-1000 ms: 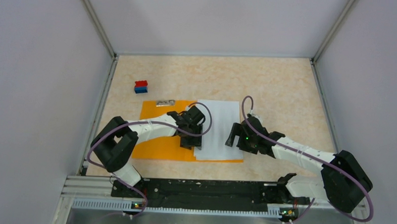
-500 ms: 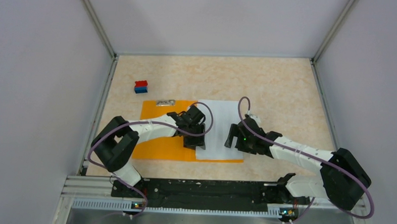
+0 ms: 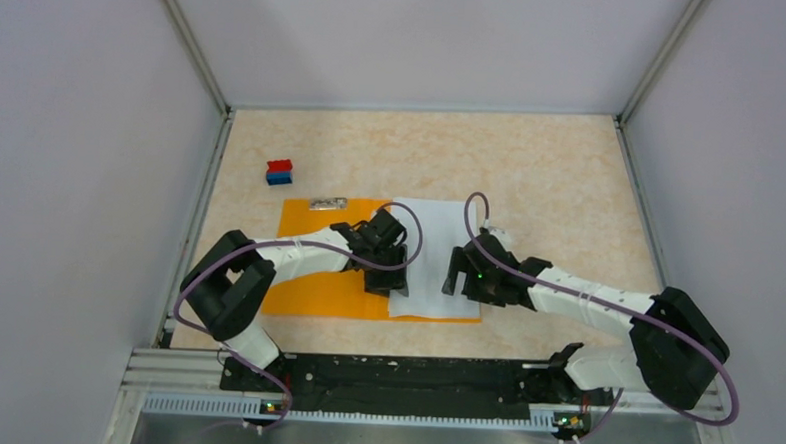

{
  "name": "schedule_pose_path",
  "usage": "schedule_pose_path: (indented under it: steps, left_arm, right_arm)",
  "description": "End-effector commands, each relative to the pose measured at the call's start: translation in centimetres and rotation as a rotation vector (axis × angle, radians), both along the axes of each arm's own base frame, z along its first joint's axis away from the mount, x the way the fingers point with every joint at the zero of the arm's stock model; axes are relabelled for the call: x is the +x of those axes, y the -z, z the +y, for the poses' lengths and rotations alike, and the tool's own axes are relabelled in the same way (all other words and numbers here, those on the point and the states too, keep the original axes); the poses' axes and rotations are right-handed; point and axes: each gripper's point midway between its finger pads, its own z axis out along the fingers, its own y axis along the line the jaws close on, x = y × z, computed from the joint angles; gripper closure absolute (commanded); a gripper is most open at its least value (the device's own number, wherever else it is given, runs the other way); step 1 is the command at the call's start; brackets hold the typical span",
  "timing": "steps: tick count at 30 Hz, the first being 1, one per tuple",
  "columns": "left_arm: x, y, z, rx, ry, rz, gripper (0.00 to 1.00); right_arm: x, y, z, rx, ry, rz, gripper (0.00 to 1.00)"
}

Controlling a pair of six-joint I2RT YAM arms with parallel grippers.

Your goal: Put the files into the folder

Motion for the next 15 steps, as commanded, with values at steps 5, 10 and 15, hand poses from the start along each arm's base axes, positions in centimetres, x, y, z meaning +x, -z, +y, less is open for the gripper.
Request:
schedule_pose_path:
  steps: [5,10,15]
  left_arm:
    - [0.3,0.6,2.7,0.140,-0.003,-0.042,0.46]
    - [1.1,-1.6,2.8,0.148,0.012,-0.080,0.43]
    - [2.6,-4.5,2.8,0.147,0.015,-0.147,0.41]
  right_arm:
    - [1.6,-2.6,1.2,0.065,0.009,-0.040,0.07]
    - [2.5,-3.2,0.9,0.070,0.013,-0.057,0.06]
    - [3.5,-3.7,0.5,0.082,0.023,-0.068,0.07]
